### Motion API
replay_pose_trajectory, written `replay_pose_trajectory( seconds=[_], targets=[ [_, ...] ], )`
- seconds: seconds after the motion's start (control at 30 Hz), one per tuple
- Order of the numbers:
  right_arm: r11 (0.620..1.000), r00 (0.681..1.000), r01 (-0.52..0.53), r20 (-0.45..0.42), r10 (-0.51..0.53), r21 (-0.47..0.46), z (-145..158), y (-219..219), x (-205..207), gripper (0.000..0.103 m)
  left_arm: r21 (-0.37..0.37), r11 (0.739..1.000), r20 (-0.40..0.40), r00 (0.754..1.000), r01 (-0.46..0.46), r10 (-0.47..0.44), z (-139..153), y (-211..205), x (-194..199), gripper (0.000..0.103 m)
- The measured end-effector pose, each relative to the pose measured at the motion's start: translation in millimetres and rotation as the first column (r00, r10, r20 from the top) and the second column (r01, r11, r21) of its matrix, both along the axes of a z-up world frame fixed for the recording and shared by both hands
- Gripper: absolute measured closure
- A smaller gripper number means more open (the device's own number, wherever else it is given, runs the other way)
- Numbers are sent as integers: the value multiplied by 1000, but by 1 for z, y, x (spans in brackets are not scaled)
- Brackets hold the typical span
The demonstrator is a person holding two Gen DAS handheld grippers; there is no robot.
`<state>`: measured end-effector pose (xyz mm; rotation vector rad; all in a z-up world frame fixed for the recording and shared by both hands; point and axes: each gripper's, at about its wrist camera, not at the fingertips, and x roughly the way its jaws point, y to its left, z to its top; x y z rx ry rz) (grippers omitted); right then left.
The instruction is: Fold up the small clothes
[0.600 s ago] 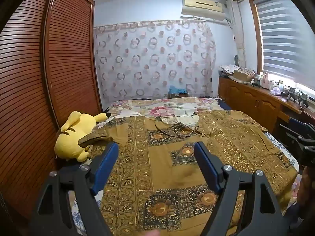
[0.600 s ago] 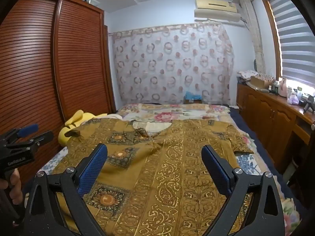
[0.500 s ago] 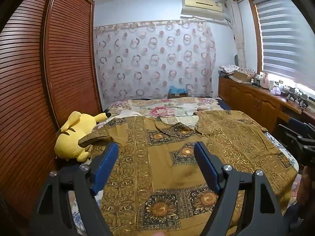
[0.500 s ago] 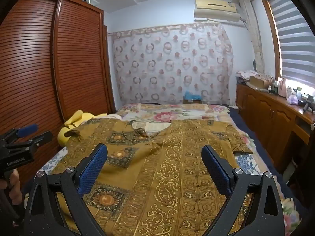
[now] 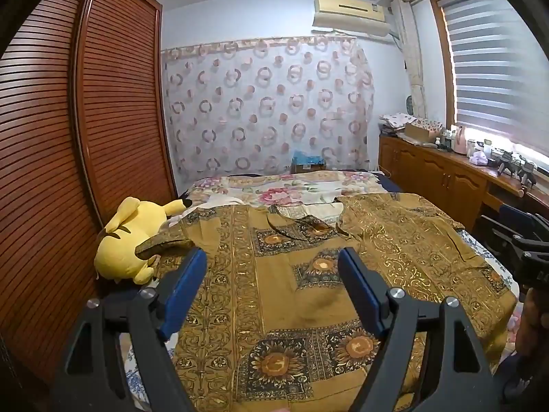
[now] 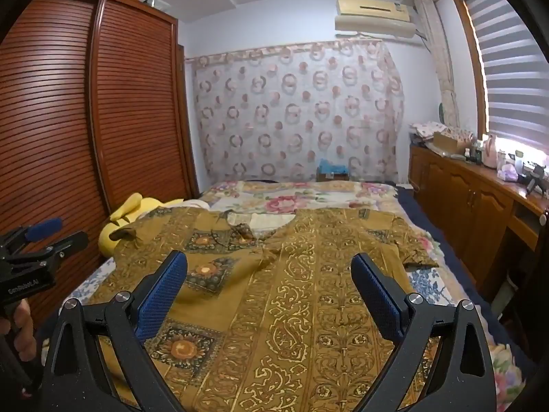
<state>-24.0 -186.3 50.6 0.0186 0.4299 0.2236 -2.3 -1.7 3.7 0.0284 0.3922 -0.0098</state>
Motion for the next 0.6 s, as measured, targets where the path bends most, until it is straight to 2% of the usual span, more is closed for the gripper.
replay_pose_trajectory(
  seconds=[0.6],
  targets=[
    [1000,1000,2,2,-2,-1,0,1,0,5,8,1000,6,1000,1,-1,3,0,-2,23]
  ],
)
